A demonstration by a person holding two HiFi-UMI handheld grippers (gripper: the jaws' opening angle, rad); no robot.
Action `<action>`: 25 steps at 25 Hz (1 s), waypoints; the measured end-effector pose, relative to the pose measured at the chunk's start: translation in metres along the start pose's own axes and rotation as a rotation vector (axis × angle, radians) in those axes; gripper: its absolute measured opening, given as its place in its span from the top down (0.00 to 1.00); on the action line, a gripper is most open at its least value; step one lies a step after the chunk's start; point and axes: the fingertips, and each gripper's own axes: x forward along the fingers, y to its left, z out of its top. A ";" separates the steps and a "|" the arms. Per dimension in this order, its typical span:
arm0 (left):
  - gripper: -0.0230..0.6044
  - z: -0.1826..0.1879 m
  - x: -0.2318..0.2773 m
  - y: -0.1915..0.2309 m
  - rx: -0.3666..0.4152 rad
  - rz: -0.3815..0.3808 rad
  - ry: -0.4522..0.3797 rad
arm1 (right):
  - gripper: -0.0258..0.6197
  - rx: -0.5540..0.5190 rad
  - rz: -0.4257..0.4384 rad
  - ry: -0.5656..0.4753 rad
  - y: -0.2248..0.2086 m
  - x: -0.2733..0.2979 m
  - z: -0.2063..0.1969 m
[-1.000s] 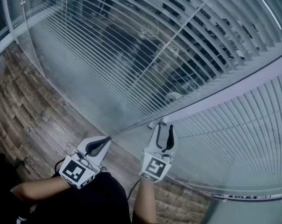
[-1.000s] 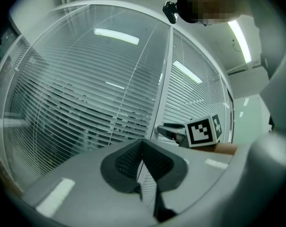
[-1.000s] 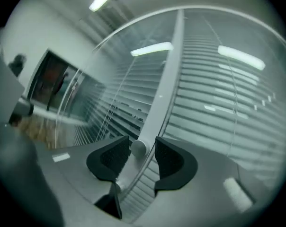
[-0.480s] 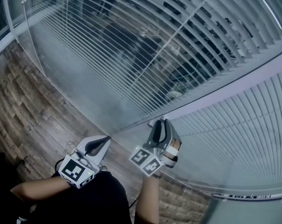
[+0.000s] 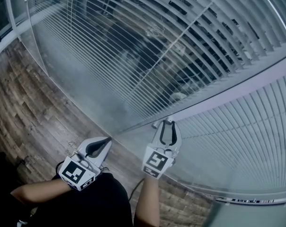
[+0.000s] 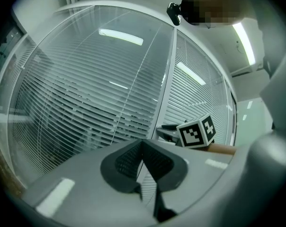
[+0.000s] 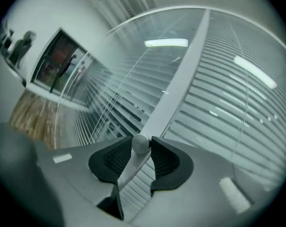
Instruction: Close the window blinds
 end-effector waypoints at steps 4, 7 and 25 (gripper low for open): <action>0.96 0.007 -0.006 0.000 -0.001 0.002 -0.003 | 0.76 0.371 -0.021 -0.065 -0.007 -0.005 0.006; 0.96 0.007 -0.009 0.001 -0.001 0.009 -0.003 | 0.76 0.624 0.006 -0.100 -0.012 -0.006 0.003; 0.96 0.002 -0.003 -0.001 -0.005 0.003 0.025 | 0.71 -0.383 0.039 0.006 0.001 -0.015 0.022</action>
